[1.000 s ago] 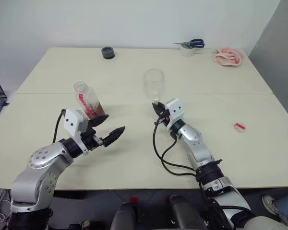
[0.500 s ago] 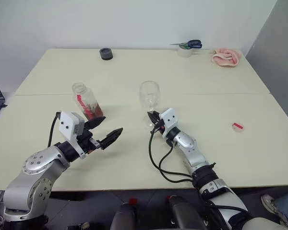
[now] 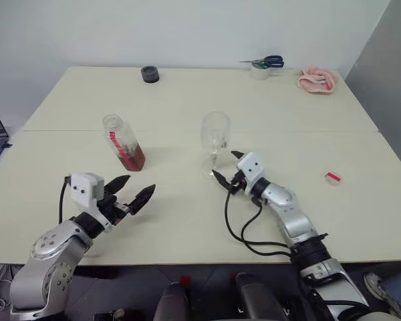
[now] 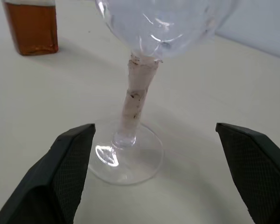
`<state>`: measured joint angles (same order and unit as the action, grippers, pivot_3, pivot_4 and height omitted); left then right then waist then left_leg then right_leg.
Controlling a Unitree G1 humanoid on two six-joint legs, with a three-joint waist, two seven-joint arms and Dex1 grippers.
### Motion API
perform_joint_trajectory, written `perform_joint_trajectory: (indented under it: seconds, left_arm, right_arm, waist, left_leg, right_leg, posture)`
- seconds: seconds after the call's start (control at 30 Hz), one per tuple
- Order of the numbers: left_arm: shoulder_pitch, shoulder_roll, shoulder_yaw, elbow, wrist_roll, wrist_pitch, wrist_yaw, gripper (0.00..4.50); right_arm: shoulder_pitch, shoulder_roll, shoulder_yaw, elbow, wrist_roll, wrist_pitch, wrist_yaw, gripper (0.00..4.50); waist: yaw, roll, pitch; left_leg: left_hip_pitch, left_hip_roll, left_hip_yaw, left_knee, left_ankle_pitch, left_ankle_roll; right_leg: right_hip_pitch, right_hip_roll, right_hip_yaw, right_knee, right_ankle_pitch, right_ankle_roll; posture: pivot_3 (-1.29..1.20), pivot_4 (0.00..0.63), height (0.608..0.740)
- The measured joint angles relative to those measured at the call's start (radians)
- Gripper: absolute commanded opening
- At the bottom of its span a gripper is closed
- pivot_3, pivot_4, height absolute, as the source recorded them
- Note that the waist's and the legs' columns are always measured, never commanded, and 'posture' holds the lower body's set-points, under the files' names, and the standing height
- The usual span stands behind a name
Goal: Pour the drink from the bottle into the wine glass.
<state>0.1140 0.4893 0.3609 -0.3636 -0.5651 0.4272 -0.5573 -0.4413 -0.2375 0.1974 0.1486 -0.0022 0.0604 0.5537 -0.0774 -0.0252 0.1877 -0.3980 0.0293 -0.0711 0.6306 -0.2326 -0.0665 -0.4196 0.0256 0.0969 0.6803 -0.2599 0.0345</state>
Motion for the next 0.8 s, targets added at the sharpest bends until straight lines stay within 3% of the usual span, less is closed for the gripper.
perform_joint_trajectory:
  seconds: [0.17,0.37,0.57,0.8]
  left_arm:
    - [0.024,-0.079,0.011,0.032,0.043,-0.067,0.080,4.50]
    - [0.015,-0.086,0.044,0.031,0.035,-0.080,0.120,4.50]
    - [-0.085,-0.017,0.066,0.065,0.039,-0.064,0.117,4.50]
    - [-0.214,-0.047,0.019,0.110,0.078,-0.063,0.180,4.50]
  right_arm:
    - [-0.038,-0.237,-0.091,-0.184,0.112,0.251,0.156,4.49]
    - [-0.270,-0.444,-0.179,-0.260,0.293,0.500,0.360,4.49]
    - [-0.599,-0.403,-0.178,-0.244,0.491,0.733,0.452,4.49]
    - [-0.623,-0.310,-0.081,-0.263,0.563,0.827,0.465,4.49]
  waist:
    - [0.009,0.000,0.000]
    - [0.004,0.000,0.000]
    - [-0.003,0.000,0.001]
    - [0.007,-0.001,0.000]
  left_leg:
    - [0.000,0.000,0.001,0.001,0.000,0.000]
    - [0.001,0.001,0.001,0.000,0.000,0.000]
    - [0.000,0.001,0.000,0.000,0.000,0.001]
    - [-0.003,-0.001,0.001,0.000,0.000,0.000]
  right_leg:
    - [0.000,0.000,0.000,-0.001,0.000,0.000]
    - [0.000,0.002,0.001,0.000,0.000,0.000]
    - [0.000,0.002,-0.001,-0.001,0.000,-0.001]
    - [-0.001,-0.002,-0.001,-0.002,0.002,-0.004]
  posture:
    - [0.00,0.150,0.740]
    - [0.00,0.150,0.740]
    - [0.00,0.150,0.740]
    - [0.00,0.150,0.740]
